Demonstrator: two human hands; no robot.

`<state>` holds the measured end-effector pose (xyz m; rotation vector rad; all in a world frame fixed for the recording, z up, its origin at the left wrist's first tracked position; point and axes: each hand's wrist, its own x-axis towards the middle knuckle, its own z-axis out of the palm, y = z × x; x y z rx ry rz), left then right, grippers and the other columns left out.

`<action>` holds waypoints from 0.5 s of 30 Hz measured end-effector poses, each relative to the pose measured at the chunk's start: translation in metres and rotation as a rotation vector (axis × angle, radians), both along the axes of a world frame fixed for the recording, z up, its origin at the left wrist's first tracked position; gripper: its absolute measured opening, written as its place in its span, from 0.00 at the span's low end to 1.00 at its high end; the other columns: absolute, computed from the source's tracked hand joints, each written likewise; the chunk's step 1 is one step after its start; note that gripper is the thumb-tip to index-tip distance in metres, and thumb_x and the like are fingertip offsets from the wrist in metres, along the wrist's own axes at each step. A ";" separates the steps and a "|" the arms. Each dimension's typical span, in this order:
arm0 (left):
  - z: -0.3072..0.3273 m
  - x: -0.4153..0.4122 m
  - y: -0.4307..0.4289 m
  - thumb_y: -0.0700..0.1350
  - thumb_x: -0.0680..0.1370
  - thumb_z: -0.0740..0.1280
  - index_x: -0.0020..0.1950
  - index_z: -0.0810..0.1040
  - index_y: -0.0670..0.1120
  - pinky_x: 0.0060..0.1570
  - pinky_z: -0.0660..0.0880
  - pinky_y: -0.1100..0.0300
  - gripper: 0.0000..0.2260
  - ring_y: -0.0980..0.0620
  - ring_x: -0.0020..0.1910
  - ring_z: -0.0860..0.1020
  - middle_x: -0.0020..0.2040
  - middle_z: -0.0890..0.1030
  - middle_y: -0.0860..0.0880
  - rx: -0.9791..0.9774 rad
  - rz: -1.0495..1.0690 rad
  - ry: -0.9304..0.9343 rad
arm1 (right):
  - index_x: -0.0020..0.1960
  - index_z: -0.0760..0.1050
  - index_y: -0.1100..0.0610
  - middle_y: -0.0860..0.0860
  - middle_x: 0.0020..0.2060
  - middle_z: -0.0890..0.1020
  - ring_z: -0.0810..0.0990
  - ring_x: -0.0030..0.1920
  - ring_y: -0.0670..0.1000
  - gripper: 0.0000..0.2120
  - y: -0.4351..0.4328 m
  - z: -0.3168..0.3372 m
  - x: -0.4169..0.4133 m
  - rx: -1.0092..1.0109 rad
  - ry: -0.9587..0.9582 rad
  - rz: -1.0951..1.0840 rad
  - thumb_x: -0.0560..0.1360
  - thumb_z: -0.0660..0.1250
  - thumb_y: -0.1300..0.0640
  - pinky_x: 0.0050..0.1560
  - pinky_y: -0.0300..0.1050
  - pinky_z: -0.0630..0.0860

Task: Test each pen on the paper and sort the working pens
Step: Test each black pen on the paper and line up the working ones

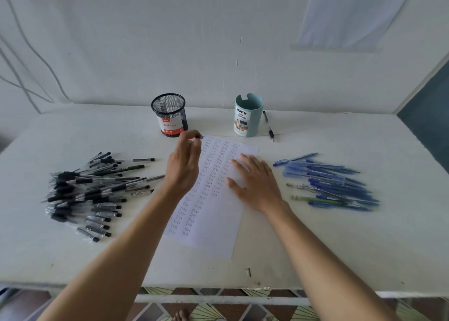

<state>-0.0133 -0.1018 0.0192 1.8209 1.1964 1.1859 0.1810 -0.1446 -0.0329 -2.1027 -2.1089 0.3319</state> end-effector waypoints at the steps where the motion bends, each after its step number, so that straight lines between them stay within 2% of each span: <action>1: 0.003 0.002 -0.001 0.58 0.83 0.53 0.50 0.73 0.48 0.29 0.61 0.58 0.17 0.51 0.27 0.62 0.30 0.66 0.54 -0.127 -0.052 -0.195 | 0.80 0.53 0.44 0.47 0.81 0.51 0.45 0.80 0.49 0.37 0.000 0.000 0.000 0.008 -0.003 -0.005 0.74 0.41 0.32 0.78 0.54 0.40; 3: 0.006 0.006 0.000 0.60 0.81 0.52 0.37 0.74 0.45 0.27 0.52 0.60 0.23 0.54 0.25 0.54 0.26 0.60 0.54 -0.332 -0.162 -0.497 | 0.80 0.52 0.44 0.47 0.81 0.50 0.44 0.80 0.50 0.34 -0.002 0.002 -0.001 0.016 -0.020 0.004 0.75 0.46 0.36 0.77 0.57 0.40; 5: 0.011 0.010 -0.003 0.52 0.77 0.56 0.28 0.70 0.46 0.27 0.48 0.61 0.19 0.55 0.24 0.52 0.24 0.57 0.53 -0.430 -0.176 -0.650 | 0.81 0.50 0.44 0.46 0.81 0.48 0.40 0.80 0.50 0.32 -0.003 0.003 0.000 0.002 -0.033 0.019 0.78 0.50 0.39 0.77 0.58 0.39; 8: 0.015 0.012 -0.004 0.43 0.69 0.57 0.25 0.66 0.46 0.26 0.48 0.62 0.11 0.56 0.23 0.51 0.23 0.56 0.53 -0.525 -0.157 -0.850 | 0.81 0.47 0.42 0.47 0.81 0.44 0.37 0.80 0.51 0.31 -0.002 0.002 0.000 -0.021 -0.036 0.022 0.80 0.52 0.40 0.77 0.58 0.38; 10: 0.017 0.010 -0.003 0.47 0.72 0.60 0.26 0.65 0.45 0.26 0.48 0.62 0.15 0.54 0.24 0.49 0.23 0.55 0.52 -0.574 -0.172 -0.924 | 0.81 0.47 0.42 0.47 0.81 0.43 0.38 0.80 0.50 0.31 -0.001 0.000 0.000 -0.021 -0.030 0.016 0.80 0.51 0.39 0.77 0.58 0.38; 12: 0.018 0.008 -0.001 0.55 0.78 0.57 0.27 0.67 0.44 0.26 0.47 0.61 0.23 0.53 0.25 0.48 0.25 0.52 0.51 -0.617 -0.180 -0.923 | 0.81 0.46 0.42 0.47 0.81 0.43 0.37 0.80 0.50 0.31 -0.001 -0.002 0.000 -0.025 -0.036 0.009 0.80 0.50 0.38 0.77 0.58 0.37; 15: 0.016 0.006 0.001 0.51 0.81 0.51 0.27 0.67 0.44 0.25 0.49 0.64 0.23 0.55 0.23 0.50 0.24 0.54 0.51 -0.643 -0.157 -0.935 | 0.81 0.43 0.42 0.47 0.81 0.41 0.37 0.80 0.50 0.33 -0.001 -0.002 -0.001 -0.050 -0.043 0.000 0.80 0.47 0.34 0.77 0.58 0.36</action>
